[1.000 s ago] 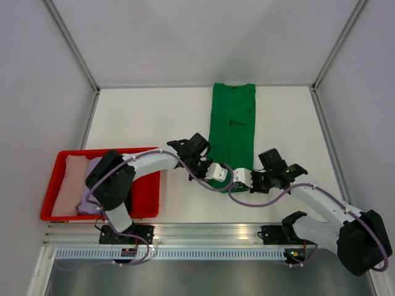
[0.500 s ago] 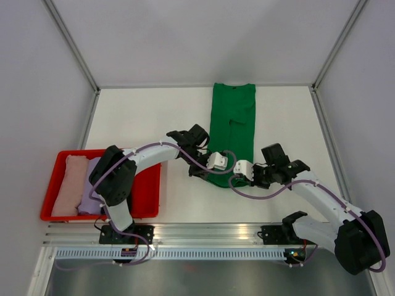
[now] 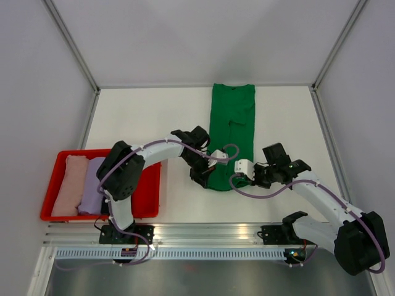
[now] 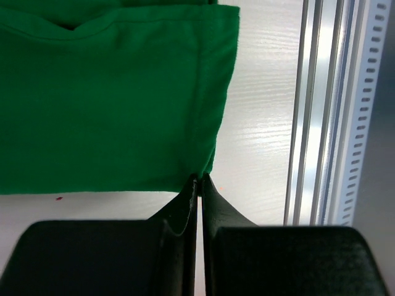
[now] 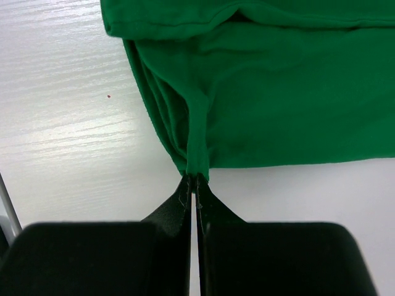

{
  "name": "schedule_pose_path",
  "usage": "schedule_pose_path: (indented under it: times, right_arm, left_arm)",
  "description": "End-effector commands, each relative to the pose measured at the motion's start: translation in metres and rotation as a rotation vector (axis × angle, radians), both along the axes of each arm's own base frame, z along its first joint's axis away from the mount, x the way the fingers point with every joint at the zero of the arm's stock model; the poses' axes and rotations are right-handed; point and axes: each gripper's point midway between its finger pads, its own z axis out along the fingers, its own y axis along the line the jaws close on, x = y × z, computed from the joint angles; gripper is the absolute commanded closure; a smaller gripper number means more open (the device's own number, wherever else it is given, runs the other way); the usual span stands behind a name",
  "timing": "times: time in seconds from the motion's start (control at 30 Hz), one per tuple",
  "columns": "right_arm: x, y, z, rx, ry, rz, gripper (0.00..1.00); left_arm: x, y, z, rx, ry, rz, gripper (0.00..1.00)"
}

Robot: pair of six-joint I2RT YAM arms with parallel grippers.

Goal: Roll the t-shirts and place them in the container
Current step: Roll the tshirt

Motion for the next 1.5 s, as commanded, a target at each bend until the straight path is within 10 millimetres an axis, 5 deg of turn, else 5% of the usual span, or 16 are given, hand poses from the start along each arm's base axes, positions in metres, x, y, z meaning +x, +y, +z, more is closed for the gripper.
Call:
schedule_pose_path:
  times: [0.0,0.63,0.9,1.17,1.27,1.47]
  right_arm:
    - [0.008,0.008,0.006,0.044,-0.025,0.007,1.0]
    - [0.06,0.0,0.005,0.068,-0.082,-0.219,0.99]
    - [0.066,-0.02,0.003,0.049,-0.116,-0.345,0.84]
    - [0.095,-0.028,0.045,0.213,-0.133,-0.659,0.57]
    - [0.099,-0.023,0.059,0.338,-0.039,-0.822,0.54]
    - [0.102,-0.018,0.053,0.464,0.176,-1.038,0.57]
  left_arm:
    - [0.009,-0.016,0.018,-0.034,0.128,0.102,0.98]
    - [0.071,-0.017,0.0,-0.011,0.184,0.274,0.98]
    - [0.084,-0.011,-0.011,0.035,0.152,0.311,0.98]
    - [0.093,-0.015,-0.003,0.031,0.124,0.33,0.98]
    - [0.099,-0.015,-0.005,0.042,0.099,0.332,0.98]
    - [0.107,-0.015,-0.007,0.064,0.082,0.358,0.98]
